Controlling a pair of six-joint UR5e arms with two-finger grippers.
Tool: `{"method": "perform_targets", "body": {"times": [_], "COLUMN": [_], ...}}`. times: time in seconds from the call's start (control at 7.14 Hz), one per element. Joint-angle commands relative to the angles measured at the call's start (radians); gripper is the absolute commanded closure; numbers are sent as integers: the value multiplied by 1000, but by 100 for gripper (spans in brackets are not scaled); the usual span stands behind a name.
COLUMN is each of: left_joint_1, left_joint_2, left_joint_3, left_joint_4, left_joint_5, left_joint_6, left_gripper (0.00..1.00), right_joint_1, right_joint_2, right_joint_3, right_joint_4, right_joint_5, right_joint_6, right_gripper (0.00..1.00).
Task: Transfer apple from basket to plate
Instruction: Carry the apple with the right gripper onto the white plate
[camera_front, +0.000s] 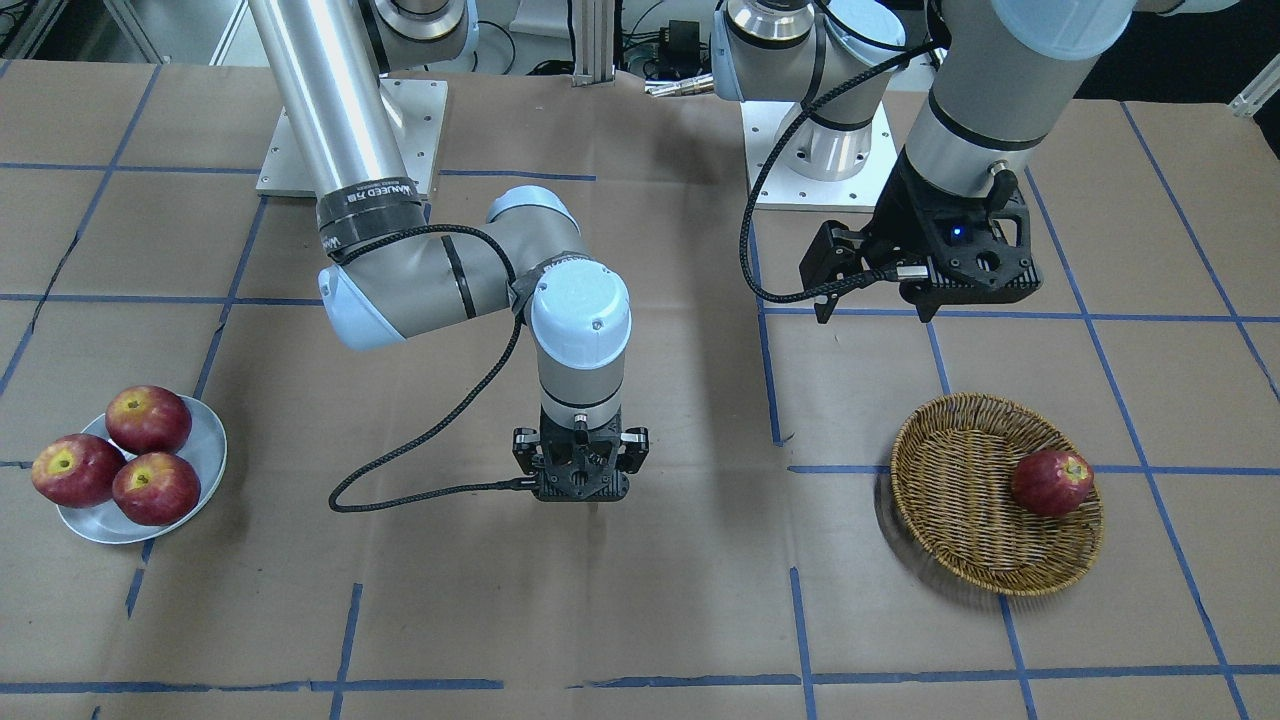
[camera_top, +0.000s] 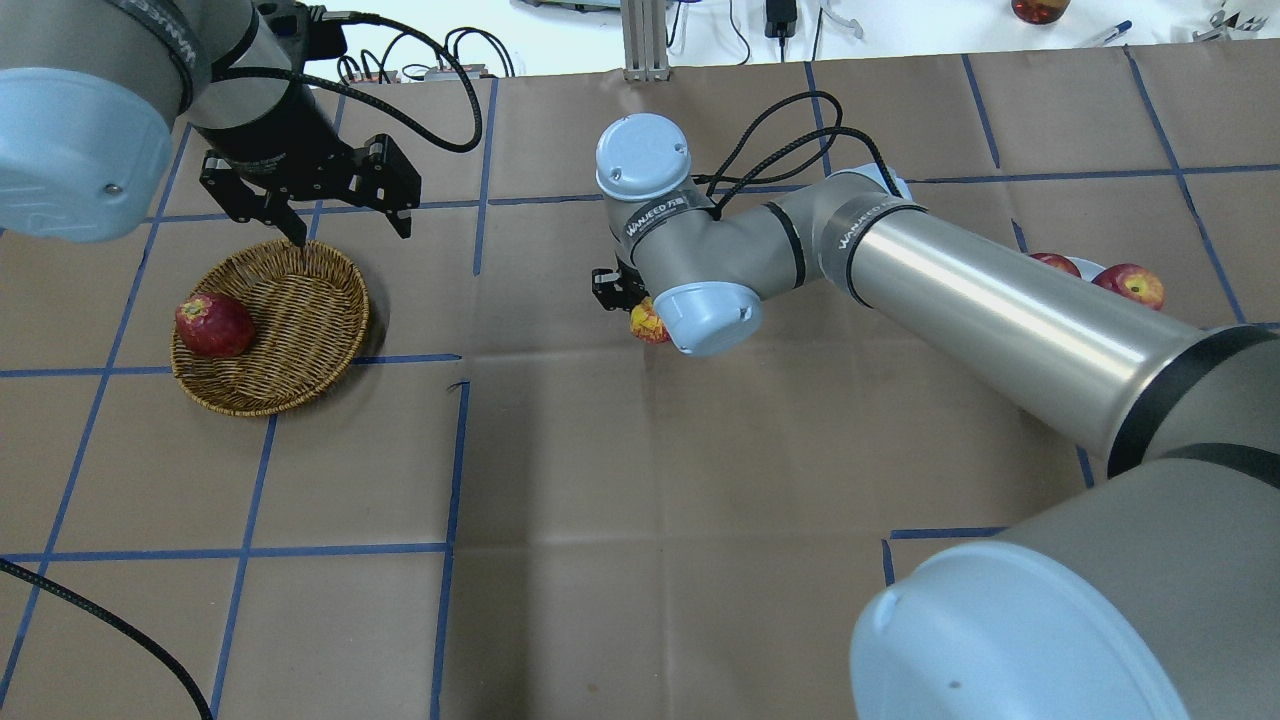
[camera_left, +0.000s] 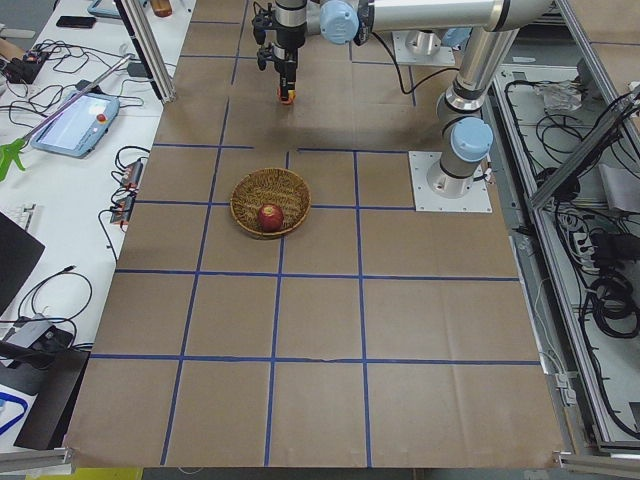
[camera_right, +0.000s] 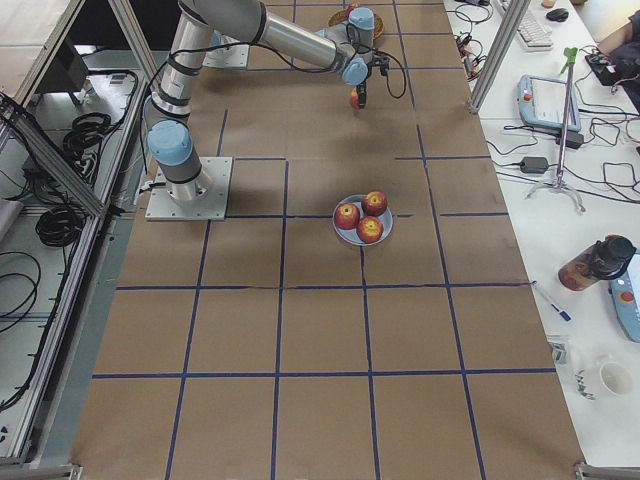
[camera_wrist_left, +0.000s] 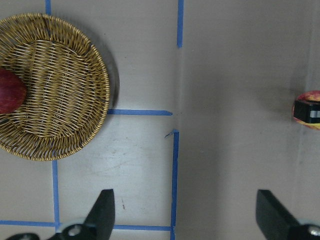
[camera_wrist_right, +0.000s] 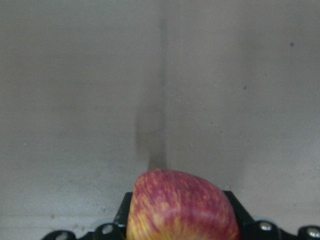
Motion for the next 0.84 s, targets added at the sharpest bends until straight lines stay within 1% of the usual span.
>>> {"method": "perform_targets", "body": {"times": [0.0,0.14,0.28,0.42,0.56,0.7], "left_joint_1": [0,0,0,0,0,0], "left_joint_2": [0,0,0,0,1,5], "left_joint_3": [-1,-1,0,0,2,2], "left_joint_4": [0,0,0,0,0,0], "left_joint_5": [1,1,1,-1,1,1], "left_joint_6": [7,7,7,7,12,15], "left_gripper": [1,1,1,1,1,1], "right_joint_1": [-66,-153,-252,-343,-444,-545], "right_joint_2": [-111,-173,-229,-268,-285,-285], "right_joint_3": [1,5,14,40,74,86], "right_joint_4": [70,140,229,254,242,244], "right_joint_5": [-1,9,7,4,10,10], "right_joint_6": [-4,-40,-170,-295,-449,-600], "right_gripper": [48,47,47,47,47,47]}}
